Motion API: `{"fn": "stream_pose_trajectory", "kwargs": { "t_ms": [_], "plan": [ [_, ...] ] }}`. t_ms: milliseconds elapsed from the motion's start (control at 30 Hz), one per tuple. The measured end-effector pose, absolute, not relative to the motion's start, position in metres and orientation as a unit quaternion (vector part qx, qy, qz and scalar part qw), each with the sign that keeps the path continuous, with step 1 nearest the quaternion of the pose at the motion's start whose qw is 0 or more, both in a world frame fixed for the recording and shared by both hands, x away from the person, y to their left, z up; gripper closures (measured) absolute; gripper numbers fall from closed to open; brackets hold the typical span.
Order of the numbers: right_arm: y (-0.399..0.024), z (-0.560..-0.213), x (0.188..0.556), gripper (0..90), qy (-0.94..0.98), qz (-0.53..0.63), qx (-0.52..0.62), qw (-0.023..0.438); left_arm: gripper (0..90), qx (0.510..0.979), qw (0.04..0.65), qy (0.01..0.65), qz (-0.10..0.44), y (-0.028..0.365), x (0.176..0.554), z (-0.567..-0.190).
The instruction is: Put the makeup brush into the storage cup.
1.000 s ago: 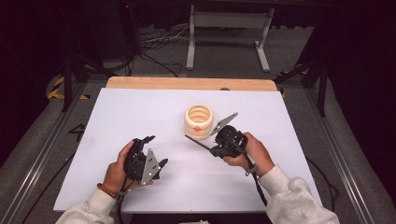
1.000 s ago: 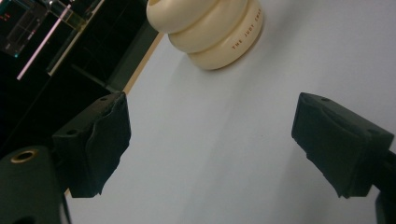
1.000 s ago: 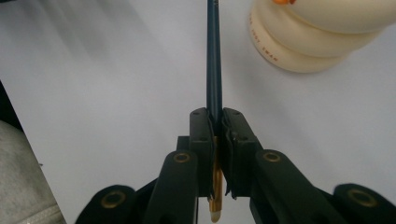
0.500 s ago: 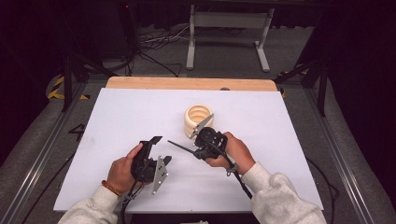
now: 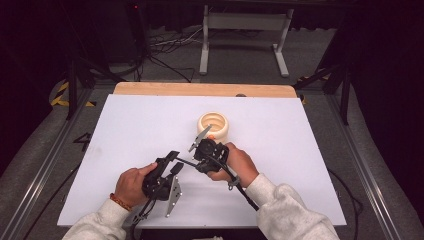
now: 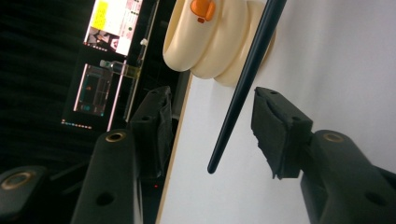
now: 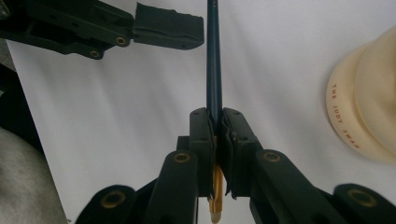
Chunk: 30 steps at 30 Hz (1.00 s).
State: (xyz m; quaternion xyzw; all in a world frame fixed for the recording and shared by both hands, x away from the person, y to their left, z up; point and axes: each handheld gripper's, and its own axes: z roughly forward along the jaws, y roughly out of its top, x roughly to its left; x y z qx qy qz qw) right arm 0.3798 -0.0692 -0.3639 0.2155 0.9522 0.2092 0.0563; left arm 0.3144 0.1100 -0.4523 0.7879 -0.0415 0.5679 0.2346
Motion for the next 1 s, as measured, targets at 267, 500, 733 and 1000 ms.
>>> {"fn": "stream_pose_trajectory", "kwargs": {
  "t_ms": [267,500,733,1000],
  "plan": [
    [-0.06,-0.367,0.384,84.1,0.955,0.198,0.215,0.054,65.0,0.779,0.198,-0.07,0.591,0.104,0.31,-0.455],
    [-0.051,-0.37,0.384,84.2,0.96,0.186,0.203,0.053,65.2,0.783,0.184,-0.086,0.587,0.099,0.311,-0.459],
    [-0.046,-0.372,0.382,84.2,0.963,0.178,0.196,0.052,75.7,0.786,0.172,-0.101,0.585,0.096,0.309,-0.462],
    [-0.044,-0.372,0.381,84.1,0.965,0.176,0.186,0.05,81.0,0.797,0.134,-0.121,0.577,0.093,0.308,-0.463]
  ]
}}
